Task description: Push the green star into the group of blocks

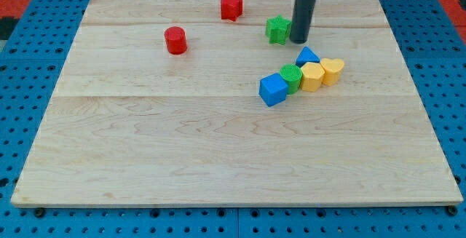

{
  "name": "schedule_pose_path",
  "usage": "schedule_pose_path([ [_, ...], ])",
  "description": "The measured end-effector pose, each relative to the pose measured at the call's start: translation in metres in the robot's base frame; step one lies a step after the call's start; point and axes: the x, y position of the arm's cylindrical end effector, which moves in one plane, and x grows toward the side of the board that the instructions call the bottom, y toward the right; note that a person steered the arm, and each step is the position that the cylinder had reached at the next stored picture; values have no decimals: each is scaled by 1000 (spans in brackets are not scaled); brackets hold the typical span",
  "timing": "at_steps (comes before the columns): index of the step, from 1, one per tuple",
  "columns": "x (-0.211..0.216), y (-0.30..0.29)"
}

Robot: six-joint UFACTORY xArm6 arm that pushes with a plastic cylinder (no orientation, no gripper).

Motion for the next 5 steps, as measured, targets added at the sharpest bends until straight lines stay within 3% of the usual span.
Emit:
schedule_pose_path([
  [1,-59,19],
  [2,-69,-28],
  [5,44,-103],
])
